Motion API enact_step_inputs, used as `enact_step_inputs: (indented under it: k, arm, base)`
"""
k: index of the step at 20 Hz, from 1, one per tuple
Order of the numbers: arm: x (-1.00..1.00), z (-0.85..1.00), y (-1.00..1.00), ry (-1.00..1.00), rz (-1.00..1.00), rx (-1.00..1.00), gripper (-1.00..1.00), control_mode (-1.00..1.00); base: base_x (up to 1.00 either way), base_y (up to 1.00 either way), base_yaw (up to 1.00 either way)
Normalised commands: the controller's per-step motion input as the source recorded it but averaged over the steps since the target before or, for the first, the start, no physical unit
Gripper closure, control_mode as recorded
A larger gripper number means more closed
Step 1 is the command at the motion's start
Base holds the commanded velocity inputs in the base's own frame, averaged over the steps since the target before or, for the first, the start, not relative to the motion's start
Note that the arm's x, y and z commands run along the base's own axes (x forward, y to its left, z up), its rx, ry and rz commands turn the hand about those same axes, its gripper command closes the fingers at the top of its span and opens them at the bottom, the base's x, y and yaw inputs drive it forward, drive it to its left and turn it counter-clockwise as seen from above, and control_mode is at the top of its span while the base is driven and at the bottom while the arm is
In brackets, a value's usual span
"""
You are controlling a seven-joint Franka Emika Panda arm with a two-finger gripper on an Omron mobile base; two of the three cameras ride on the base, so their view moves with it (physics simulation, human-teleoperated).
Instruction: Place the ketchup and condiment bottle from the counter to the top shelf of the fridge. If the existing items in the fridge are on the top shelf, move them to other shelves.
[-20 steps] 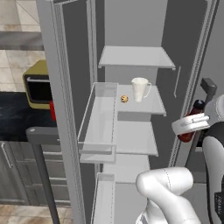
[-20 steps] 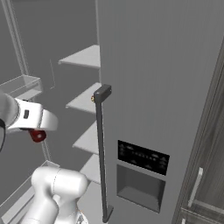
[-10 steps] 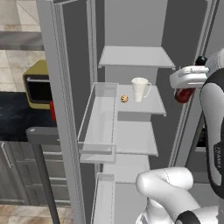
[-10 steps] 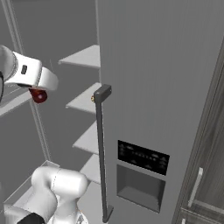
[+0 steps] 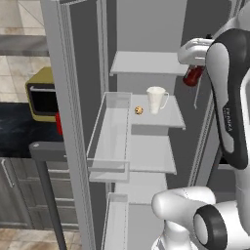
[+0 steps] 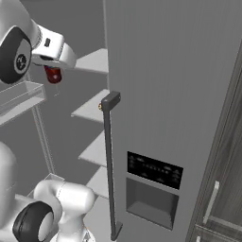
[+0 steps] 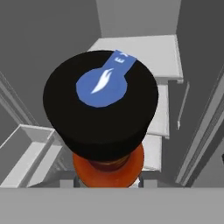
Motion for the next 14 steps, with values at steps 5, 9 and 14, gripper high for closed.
enact_step_inputs:
  k: [5, 9, 14]
  arm:
    - [0.8, 0.0, 0.06, 0.0, 0.0, 0.0, 1.0, -1.0]
    - [0.64, -0.07, 0.35, -0.03, 0.0, 0.0, 1.0, -1.0]
    - [0.68, -0.05, 0.22, 0.0, 0.0, 0.0, 1.0, -1.0]
  base:
    - [0.0, 0.0, 0.0]
    - [0.0, 0.0, 0.0]
    - [0.0, 0.0, 0.0]
